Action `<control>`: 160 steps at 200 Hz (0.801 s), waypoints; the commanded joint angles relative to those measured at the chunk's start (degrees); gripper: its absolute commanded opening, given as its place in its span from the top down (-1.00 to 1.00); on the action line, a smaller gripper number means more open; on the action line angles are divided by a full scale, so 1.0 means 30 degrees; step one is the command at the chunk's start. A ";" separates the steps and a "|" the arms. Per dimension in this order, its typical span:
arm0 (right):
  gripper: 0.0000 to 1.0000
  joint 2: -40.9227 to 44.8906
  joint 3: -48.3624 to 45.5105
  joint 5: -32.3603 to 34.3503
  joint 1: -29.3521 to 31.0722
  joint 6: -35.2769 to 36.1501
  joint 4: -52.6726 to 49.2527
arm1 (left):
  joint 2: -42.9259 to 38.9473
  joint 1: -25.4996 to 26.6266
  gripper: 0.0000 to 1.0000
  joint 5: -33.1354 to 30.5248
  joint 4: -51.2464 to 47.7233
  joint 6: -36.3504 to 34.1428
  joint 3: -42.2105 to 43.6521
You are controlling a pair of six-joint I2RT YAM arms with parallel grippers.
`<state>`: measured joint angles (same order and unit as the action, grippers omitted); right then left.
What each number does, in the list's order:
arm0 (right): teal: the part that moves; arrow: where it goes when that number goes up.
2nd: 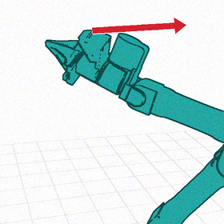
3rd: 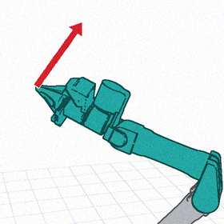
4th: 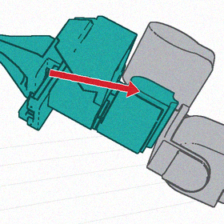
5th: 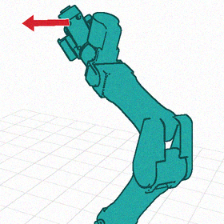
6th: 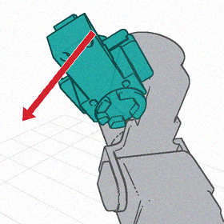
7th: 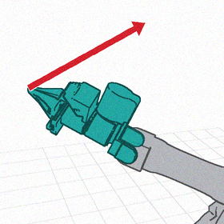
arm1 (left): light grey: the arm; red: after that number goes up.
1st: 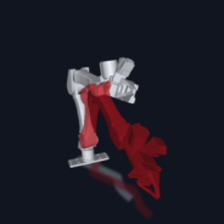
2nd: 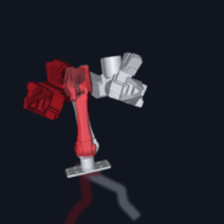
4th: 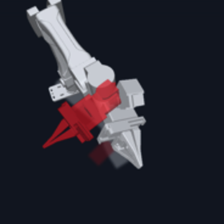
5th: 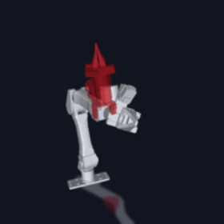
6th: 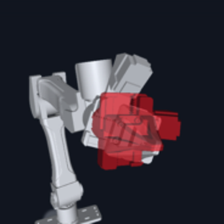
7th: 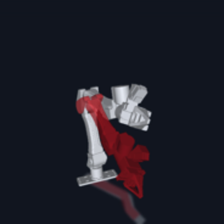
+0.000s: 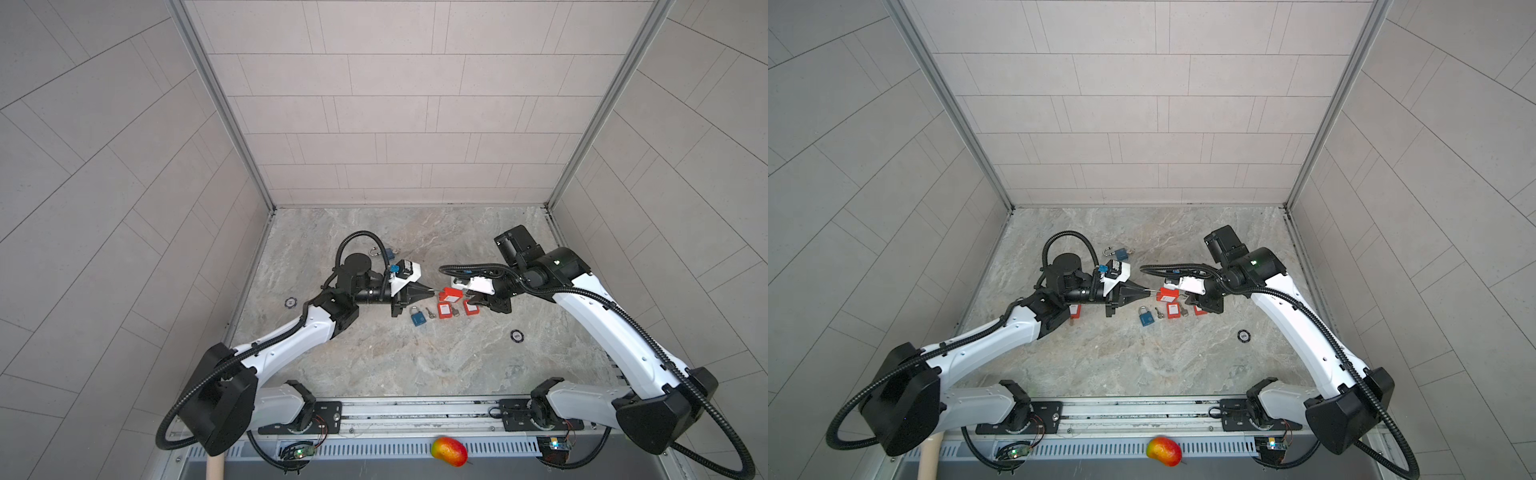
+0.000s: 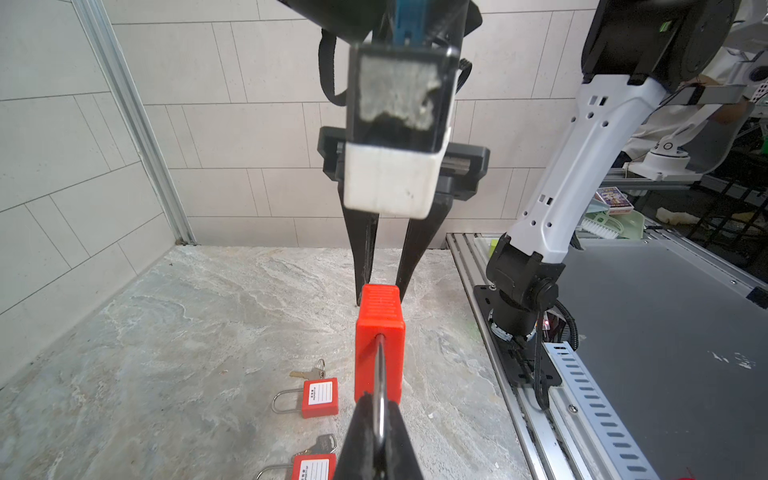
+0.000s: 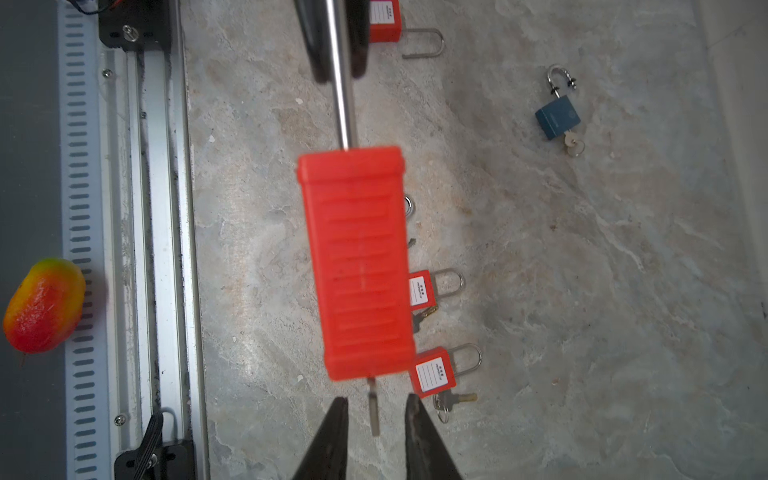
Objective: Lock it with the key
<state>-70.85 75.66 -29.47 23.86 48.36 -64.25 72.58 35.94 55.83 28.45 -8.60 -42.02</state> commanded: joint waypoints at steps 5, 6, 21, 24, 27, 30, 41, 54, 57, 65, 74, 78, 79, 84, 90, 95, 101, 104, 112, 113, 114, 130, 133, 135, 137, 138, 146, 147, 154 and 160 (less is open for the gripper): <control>0.08 0.0378 -0.0253 0.0188 -0.0020 -0.0065 -0.0663 | -0.0026 -0.0129 1.00 0.0598 0.1621 0.0468 -0.0398; 0.07 0.0381 -0.0256 0.0187 -0.0016 -0.0079 -0.0639 | -0.0039 -0.0123 1.00 0.0603 0.1636 0.0481 -0.0388; 0.04 0.0499 -0.0317 -0.0107 -0.0025 -0.0406 -0.0260 | -0.0034 -0.0144 1.00 0.0608 0.1614 0.0443 -0.0372; 0.04 0.0497 -0.0291 -0.0195 0.0000 -0.0463 -0.0197 | -0.0024 -0.0145 1.00 0.0608 0.1609 0.0436 -0.0374; 0.04 0.0486 -0.0262 -0.0283 0.0007 -0.0499 -0.0138 | -0.0048 -0.0127 1.00 0.0604 0.1594 0.0428 -0.0363; 0.04 0.0496 -0.0219 -0.0352 0.0008 -0.0529 -0.0098 | -0.0029 -0.0132 1.00 0.0622 0.1600 0.0434 -0.0354; 0.04 0.0350 -0.0020 -0.0628 0.0100 -0.0624 -0.0081 | -0.0025 -0.0125 1.00 0.0637 0.1592 0.0439 -0.0344; 0.11 0.0083 0.0286 -0.0931 0.0290 -0.0647 -0.0150 | 0.0005 -0.0073 1.00 0.0610 0.1586 0.0395 -0.0343; 0.12 0.0050 0.0333 -0.0972 0.0325 -0.0672 -0.0180 | -0.0015 -0.0085 1.00 0.0612 0.1580 0.0405 -0.0348; 0.17 -0.0090 0.0435 -0.1062 0.0452 -0.0652 -0.0204 | 0.0040 -0.0012 1.00 0.0615 0.1563 0.0391 -0.0348; 0.25 -0.0208 0.0514 -0.1088 0.0592 -0.0651 -0.0176 | 0.0054 0.0027 1.00 0.0608 0.1515 0.0335 -0.0341; 0.30 -0.0241 0.0559 -0.1130 0.0624 -0.0651 -0.0181 | 0.0065 0.0016 1.00 0.0630 0.1477 0.0319 -0.0334; 0.31 -0.0265 0.0560 -0.1146 0.0613 -0.0651 -0.0178 | 0.0065 0.0023 1.00 0.0619 0.1461 0.0289 -0.0341; 0.35 -0.0282 0.0591 -0.1211 0.0659 -0.0653 -0.0201 | 0.0048 0.0045 1.00 0.0608 0.1408 0.0264 -0.0345; 0.39 -0.0302 0.0619 -0.1220 0.0683 -0.0651 -0.0153 | 0.0048 0.0053 1.00 0.0596 0.1344 0.0233 -0.0338; 0.45 -0.0309 0.0646 -0.1249 0.0685 -0.0676 -0.0119 | 0.0022 0.0035 1.00 0.0580 0.1316 0.0208 -0.0330; 0.49 -0.0295 0.0650 -0.1244 0.0719 -0.0665 -0.0148 | 0.0007 0.0046 1.00 0.0570 0.1320 0.0201 -0.0305; 0.51 -0.0309 0.0672 -0.1249 0.0719 -0.0653 -0.0147 | 0.0022 0.0054 1.00 0.0566 0.1280 0.0186 -0.0318; 0.56 -0.0290 0.0680 -0.1230 0.0733 -0.0622 -0.0181 | -0.0008 0.0045 1.00 0.0520 0.1195 0.0143 -0.0312; 0.56 -0.0290 0.0680 -0.1230 0.0733 -0.0622 -0.0181 | -0.0015 0.0038 1.00 0.0520 0.1188 0.0128 -0.0316; 0.59 -0.0275 0.0679 -0.1237 0.0723 -0.0622 -0.0177 | -0.0019 0.0034 1.00 0.0520 0.1170 0.0121 -0.0318; 0.69 -0.0230 0.0650 -0.1131 0.0747 -0.0510 -0.0179 | -0.0026 0.0057 1.00 0.0534 0.1081 0.0097 -0.0326; 0.72 -0.0216 0.0650 -0.1132 0.0734 -0.0443 -0.0198 | -0.0023 0.0037 1.00 0.0522 0.1048 0.0104 -0.0335; 0.74 -0.0206 0.0650 -0.1103 0.0731 -0.0401 -0.0203 | -0.0022 0.0047 1.00 0.0520 0.1031 0.0111 -0.0323; 0.76 -0.0181 0.0628 -0.1066 0.0722 -0.0369 -0.0183 | -0.0022 0.0057 1.00 0.0520 0.1012 0.0112 -0.0335; 0.76 -0.0177 0.0624 -0.1055 0.0736 -0.0349 -0.0179 | -0.0022 0.0058 1.00 0.0520 0.1009 0.0113 -0.0327; 0.82 -0.0086 0.0548 -0.0914 0.0734 -0.0272 -0.0083 | -0.0022 0.0038 1.00 0.0536 0.0949 0.0128 -0.0345; 0.82 -0.0071 0.0526 -0.0891 0.0742 -0.0242 -0.0085 | -0.0022 0.0034 1.00 0.0528 0.0934 0.0135 -0.0361; 0.86 0.0013 0.0400 -0.0598 0.0727 -0.0132 0.0142 | -0.0017 0.0036 1.00 0.0572 0.0839 0.0211 -0.0394; 0.90 0.0136 0.0268 -0.0353 0.0749 -0.0045 0.0315 | 0.0007 0.0048 1.00 0.0604 0.0826 0.0251 -0.0389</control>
<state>-71.68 76.42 -31.57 25.85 46.54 -63.57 72.71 35.88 56.58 29.71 -7.53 -42.02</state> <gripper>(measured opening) 0.075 0.063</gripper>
